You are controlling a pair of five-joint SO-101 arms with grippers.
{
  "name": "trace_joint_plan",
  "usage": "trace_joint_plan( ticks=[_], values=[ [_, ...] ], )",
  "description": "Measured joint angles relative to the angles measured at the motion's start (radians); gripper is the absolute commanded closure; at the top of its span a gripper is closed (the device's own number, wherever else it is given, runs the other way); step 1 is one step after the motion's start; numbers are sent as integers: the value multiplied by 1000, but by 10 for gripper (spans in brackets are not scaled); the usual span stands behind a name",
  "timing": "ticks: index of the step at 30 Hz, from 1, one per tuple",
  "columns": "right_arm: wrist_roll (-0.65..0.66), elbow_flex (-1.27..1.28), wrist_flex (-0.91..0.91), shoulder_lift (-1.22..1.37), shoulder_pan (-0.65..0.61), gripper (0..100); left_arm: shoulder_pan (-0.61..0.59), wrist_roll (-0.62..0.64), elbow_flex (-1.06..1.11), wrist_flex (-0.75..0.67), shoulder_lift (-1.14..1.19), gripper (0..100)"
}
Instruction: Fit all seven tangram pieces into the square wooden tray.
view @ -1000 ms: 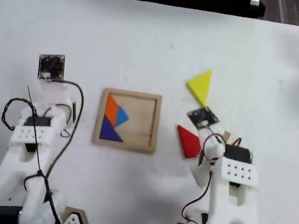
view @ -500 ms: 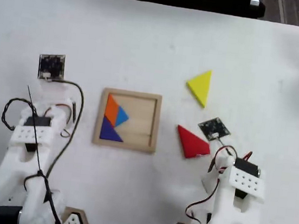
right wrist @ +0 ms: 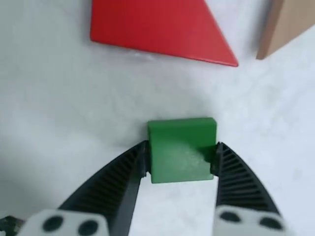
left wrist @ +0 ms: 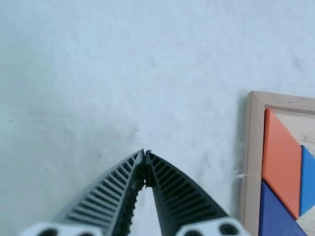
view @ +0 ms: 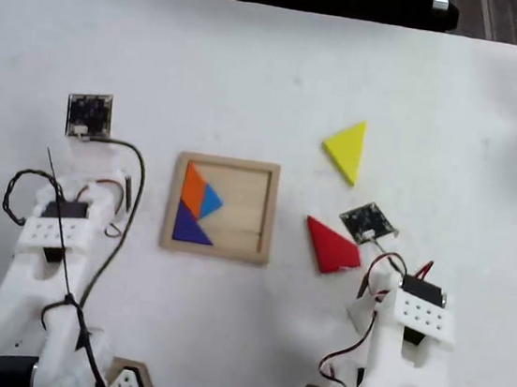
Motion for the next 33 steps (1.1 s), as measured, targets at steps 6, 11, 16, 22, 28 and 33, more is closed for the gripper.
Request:
trace_joint_plan(
  ticks=[6,11,16,22,28,33],
  values=[
    [-12,0,-5,-11,-2,932,0,0,0,0,0,972],
    [-64,-31,23,-12,-2,943,0,0,0,0,0,972],
    [-71,-184,160,-11,-2,942,0,0,0,0,0,972],
    [-152,-379,282,-11,-44,940,0,0,0,0,0,972],
    [-262,-457,324,-11,-239,939,0,0,0,0,0,972],
    [-373,-470,307,-11,-468,939,0,0,0,0,0,972]
  ],
)
